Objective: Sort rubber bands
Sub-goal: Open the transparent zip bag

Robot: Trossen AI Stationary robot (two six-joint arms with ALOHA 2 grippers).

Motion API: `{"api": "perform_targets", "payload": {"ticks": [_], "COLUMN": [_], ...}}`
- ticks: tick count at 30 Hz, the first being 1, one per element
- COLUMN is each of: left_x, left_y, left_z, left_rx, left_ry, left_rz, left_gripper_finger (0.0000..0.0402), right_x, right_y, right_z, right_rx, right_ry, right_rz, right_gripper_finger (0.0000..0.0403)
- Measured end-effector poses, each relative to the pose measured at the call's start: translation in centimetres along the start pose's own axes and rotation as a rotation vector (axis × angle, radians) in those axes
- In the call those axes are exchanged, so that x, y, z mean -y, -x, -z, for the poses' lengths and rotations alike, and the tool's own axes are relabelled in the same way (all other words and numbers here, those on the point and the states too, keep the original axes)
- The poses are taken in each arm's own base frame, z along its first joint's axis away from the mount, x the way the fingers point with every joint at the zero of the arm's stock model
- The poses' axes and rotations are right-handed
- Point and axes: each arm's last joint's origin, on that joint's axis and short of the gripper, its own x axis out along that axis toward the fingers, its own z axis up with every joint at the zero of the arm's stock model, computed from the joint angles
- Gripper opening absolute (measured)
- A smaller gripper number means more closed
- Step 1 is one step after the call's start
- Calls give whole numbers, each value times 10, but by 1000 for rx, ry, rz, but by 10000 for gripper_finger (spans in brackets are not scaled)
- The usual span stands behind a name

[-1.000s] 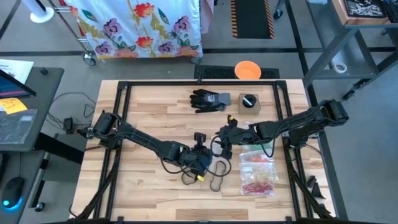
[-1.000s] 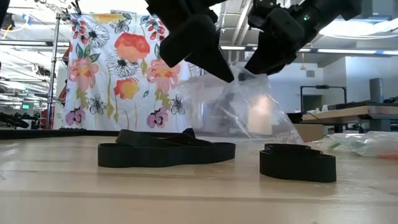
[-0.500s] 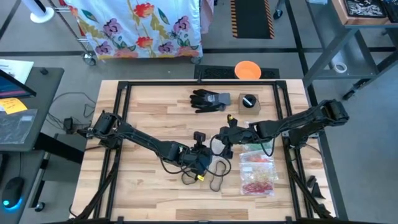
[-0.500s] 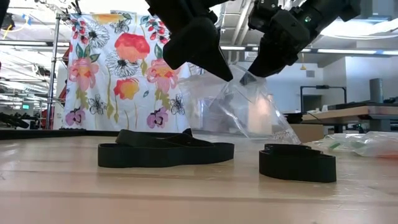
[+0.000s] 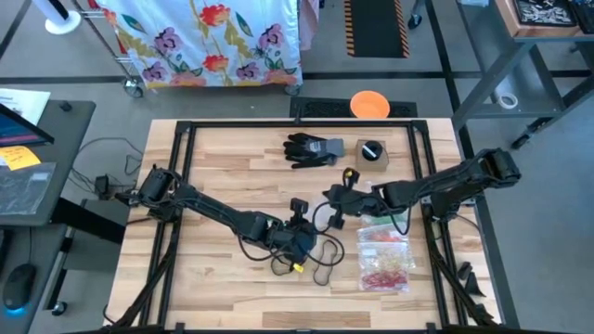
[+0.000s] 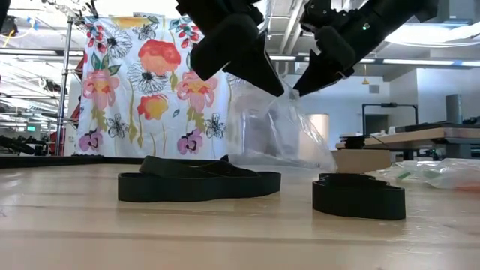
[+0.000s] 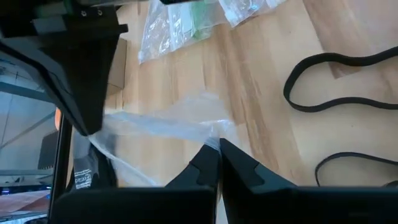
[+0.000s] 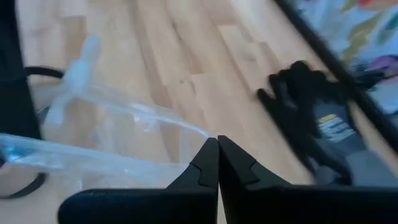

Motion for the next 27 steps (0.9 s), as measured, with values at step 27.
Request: {"api": "perform_targets", "payload": {"ticks": [27], "left_x": [-5], "left_y": [3], "left_z": [7], "left_rx": [-110], "left_ry": [48], "left_rz": [-30], "left_gripper_finger": [0], "right_x": [-14], "right_y": [107], "right_z": [23], "right_rx": [176], "right_ry": [237], "right_rz": [-403], "right_gripper_finger": [7]}}
